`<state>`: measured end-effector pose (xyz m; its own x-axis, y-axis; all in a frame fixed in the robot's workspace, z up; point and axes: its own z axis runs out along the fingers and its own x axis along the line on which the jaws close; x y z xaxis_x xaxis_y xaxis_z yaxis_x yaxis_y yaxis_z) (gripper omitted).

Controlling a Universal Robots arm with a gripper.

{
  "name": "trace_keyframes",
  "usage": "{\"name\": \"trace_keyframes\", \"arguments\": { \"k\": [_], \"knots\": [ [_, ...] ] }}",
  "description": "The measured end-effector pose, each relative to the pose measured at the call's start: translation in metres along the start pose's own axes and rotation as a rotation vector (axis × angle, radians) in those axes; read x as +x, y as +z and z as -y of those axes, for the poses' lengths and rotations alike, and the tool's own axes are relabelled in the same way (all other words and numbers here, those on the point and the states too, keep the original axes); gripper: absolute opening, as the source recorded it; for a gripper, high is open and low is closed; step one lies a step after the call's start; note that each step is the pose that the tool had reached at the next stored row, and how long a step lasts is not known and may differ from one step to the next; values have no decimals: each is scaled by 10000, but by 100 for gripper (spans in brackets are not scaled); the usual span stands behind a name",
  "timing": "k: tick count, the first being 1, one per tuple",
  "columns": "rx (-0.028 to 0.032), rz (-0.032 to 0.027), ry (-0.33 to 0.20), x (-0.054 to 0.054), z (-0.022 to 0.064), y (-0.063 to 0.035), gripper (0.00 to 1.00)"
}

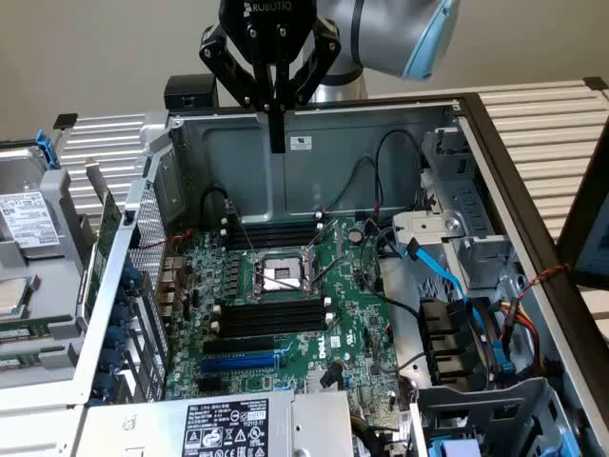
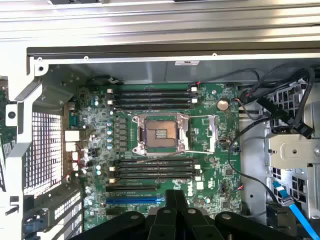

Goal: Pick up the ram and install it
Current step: 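Reach for the ram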

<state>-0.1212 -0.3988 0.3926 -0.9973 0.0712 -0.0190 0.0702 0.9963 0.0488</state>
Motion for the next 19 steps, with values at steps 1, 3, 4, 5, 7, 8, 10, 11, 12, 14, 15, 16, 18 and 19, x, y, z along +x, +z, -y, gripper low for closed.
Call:
{"name": "trace_keyframes", "arguments": {
  "k": [1,3,4,5,7,8,10,11,12,14,15,16,18,19],
  "knots": [
    [1,0,0,0,0,0,11],
    [0,0,0,0,0,0,11],
    [0,0,0,0,0,0,11],
    [1,-1,0,0,0,0,11],
    [1,0,1,0,0,0,11],
    [1,0,0,0,0,0,11],
    [1,0,0,0,0,0,11],
    [1,0,0,0,0,0,11],
    [1,0,0,0,0,0,11],
    [2,-1,0,14,1,-1,11],
    [3,-1,0,30,2,-2,11],
    [2,-1,-1,55,4,-2,11],
    [2,-2,0,115,8,-3,11],
    [1,-8,1,152,11,-4,11]
  ]
}}
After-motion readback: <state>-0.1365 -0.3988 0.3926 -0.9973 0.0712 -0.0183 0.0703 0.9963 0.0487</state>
